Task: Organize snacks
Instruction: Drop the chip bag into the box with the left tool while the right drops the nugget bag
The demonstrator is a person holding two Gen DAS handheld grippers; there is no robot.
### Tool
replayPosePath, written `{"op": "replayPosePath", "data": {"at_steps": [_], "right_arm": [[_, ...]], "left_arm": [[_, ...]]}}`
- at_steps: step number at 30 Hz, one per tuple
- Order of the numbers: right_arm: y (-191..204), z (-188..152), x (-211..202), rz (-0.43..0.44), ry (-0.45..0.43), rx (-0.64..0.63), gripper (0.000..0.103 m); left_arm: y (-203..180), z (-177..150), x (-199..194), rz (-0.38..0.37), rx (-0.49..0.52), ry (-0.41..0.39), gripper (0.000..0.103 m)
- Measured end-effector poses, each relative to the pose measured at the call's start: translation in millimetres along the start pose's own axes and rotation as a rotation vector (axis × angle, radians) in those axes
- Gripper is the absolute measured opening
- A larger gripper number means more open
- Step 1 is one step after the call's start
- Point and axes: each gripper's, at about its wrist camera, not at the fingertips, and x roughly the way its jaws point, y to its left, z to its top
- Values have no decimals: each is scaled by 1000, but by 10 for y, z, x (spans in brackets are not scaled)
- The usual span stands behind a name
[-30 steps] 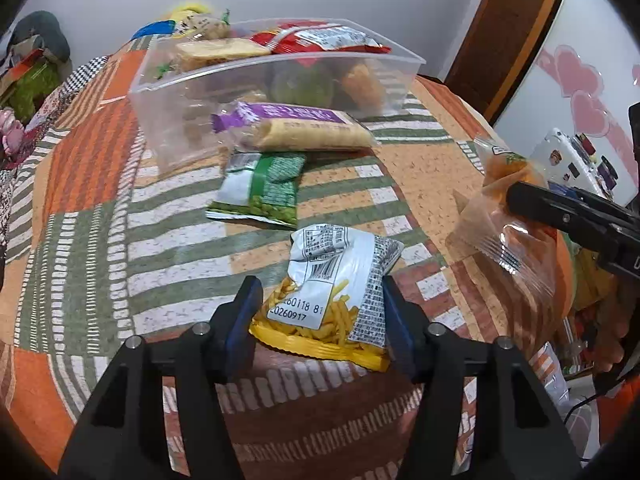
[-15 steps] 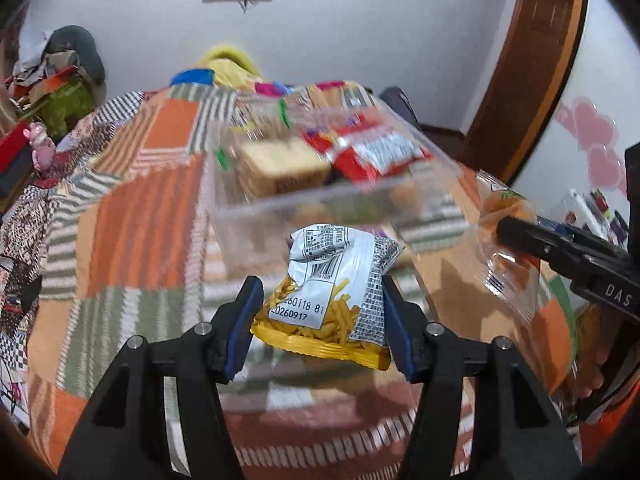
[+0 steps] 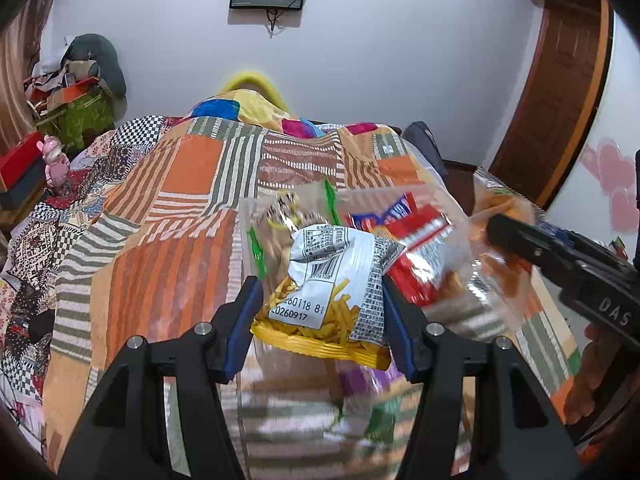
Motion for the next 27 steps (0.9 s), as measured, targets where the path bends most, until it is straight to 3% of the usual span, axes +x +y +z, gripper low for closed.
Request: {"op": "replayPosePath", "data": {"at_steps": [7, 17, 27], "right_arm": [[44, 210, 417, -31, 25, -12, 44], [100, 272, 892, -74, 101, -25, 44], [97, 206, 994, -57, 165, -50, 48]], "left_arm": [[110, 237, 310, 34, -2, -6, 58], [150, 239, 623, 36, 15, 31, 58], [220, 192, 718, 34, 3, 51, 61]]}}
